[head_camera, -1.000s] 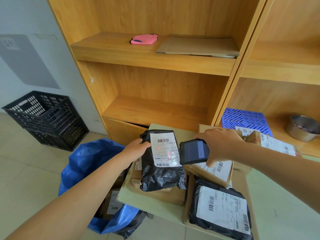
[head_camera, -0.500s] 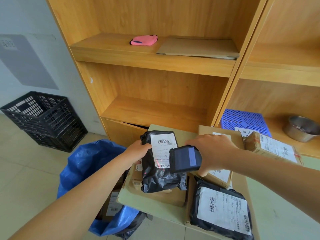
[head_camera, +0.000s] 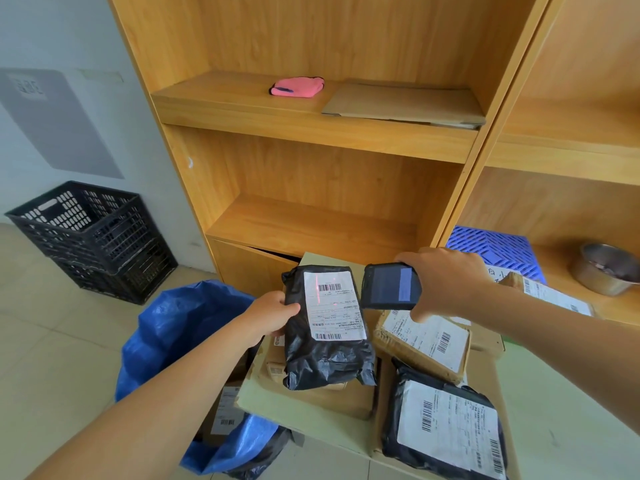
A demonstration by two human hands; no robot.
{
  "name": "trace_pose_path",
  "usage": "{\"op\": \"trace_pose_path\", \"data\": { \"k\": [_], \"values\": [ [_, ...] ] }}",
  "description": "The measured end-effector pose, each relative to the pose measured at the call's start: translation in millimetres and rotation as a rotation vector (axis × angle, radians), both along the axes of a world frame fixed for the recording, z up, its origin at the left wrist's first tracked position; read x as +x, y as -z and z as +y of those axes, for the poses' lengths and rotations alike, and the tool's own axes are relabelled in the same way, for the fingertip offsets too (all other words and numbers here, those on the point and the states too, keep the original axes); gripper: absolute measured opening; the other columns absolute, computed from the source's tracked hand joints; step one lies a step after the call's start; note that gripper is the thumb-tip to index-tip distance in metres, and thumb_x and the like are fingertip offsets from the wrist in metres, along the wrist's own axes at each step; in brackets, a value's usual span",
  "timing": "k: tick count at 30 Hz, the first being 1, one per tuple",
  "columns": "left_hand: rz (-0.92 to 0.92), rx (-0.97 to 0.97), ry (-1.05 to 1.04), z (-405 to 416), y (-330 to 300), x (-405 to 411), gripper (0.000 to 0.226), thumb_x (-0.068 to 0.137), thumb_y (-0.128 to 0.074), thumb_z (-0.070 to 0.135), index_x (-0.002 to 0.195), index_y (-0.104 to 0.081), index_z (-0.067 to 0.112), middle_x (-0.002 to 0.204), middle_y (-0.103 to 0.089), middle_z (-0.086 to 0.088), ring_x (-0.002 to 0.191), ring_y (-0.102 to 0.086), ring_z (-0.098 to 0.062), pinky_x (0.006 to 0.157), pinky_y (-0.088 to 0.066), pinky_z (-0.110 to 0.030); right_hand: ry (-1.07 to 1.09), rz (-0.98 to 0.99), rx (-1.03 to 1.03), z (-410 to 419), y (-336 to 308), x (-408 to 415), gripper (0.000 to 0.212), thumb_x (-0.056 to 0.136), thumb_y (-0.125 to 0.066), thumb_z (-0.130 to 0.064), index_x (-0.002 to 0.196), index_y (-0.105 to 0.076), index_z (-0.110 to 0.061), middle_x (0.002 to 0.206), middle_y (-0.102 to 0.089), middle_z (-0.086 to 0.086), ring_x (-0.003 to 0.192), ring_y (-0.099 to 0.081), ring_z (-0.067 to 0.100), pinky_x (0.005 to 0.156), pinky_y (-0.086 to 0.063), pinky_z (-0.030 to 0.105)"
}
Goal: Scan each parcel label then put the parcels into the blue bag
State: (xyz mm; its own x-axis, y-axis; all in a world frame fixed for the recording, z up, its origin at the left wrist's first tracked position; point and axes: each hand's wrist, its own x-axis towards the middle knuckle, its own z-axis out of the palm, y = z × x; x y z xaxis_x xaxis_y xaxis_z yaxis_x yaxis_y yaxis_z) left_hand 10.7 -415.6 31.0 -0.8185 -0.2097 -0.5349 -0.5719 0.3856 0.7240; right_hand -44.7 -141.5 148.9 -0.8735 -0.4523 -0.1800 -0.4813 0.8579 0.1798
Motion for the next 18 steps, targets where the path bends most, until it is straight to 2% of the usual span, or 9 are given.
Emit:
{"op": "trace_pose_path", "data": {
  "k": [2,6,10,12,15,17,18],
  "values": [
    [0.029,-0.017,-0.008,-3.3,2.3,0.2,0.009,0.101,-0.051,0.027,0.104,-0.056,0.020,0.109,-0.066,-0.003,0.103,-0.063,-0.019,0.095,-0.053,-0.042,0.017,0.003,-0.001,0.4,0.5,-3.6,0.075,0.062,-0.083,-0.052,0.128,-0.049,-0.039,0.091,-0.056,-0.012,0.087,-0.057,0.014,0.064,-0.045,0.029],
    [0.027,0.060,-0.113,-12.3,4.3,0.2,0.016,0.102,-0.048,0.028,0.113,-0.053,0.018,0.114,-0.066,-0.007,0.105,-0.064,-0.023,0.096,-0.053,-0.046,0.021,0.010,0.010,-3.9,5.1,-7.7,0.078,0.063,-0.082,-0.052,0.131,-0.047,-0.038,0.093,-0.057,-0.011,0.087,-0.058,0.014,0.065,-0.046,0.029],
    [0.026,0.156,-0.217,-18.8,1.9,4.5,0.019,0.105,-0.045,0.025,0.120,-0.049,0.015,0.117,-0.065,-0.006,0.103,-0.062,-0.022,0.075,-0.051,-0.033,0.067,-0.037,-0.074,-20.4,18.6,-11.0,0.082,0.061,-0.082,-0.055,0.132,-0.045,-0.035,0.096,-0.060,-0.010,0.087,-0.061,0.015,0.068,-0.051,0.031],
    [0.018,0.201,-0.255,-21.2,3.0,8.1,0.021,0.105,-0.044,0.025,0.124,-0.047,0.016,0.119,-0.063,-0.007,0.103,-0.061,-0.023,0.075,-0.051,-0.033,0.167,-0.206,-0.295,-34.1,35.0,-11.1,0.082,0.059,-0.084,-0.052,0.131,-0.049,-0.033,0.092,-0.062,-0.009,0.081,-0.063,0.013,0.064,-0.054,0.029],
    [-0.002,0.258,-0.312,-26.6,8.6,12.2,0.027,0.105,-0.044,0.027,0.131,-0.046,0.016,0.124,-0.061,-0.006,0.106,-0.059,-0.023,0.073,-0.050,-0.034,0.379,-0.575,-0.761,-61.7,68.9,-3.3,0.085,0.064,-0.093,-0.036,0.137,-0.050,-0.028,0.097,-0.063,-0.007,0.082,-0.065,0.012,0.060,-0.050,0.023],
    [-0.017,0.299,-0.350,-31.0,11.9,15.2,0.031,0.105,-0.044,0.028,0.134,-0.045,0.016,0.127,-0.061,-0.007,0.111,-0.059,-0.025,0.068,-0.051,-0.032,0.435,-0.635,-0.916,-81.7,88.4,6.2,0.081,0.067,-0.093,-0.032,0.135,-0.050,-0.029,0.098,-0.062,-0.010,0.084,-0.063,0.010,0.060,-0.050,0.023],
    [-0.023,0.324,-0.368,-33.3,13.0,16.2,0.032,0.105,-0.044,0.028,0.135,-0.045,0.017,0.130,-0.060,-0.008,0.115,-0.059,-0.026,0.072,-0.053,-0.034,0.441,-0.641,-0.972,-90.5,96.3,10.1,0.078,0.067,-0.093,-0.031,0.133,-0.051,-0.029,0.100,-0.062,-0.011,0.086,-0.063,0.009,0.065,-0.053,0.025]
  ]
}}
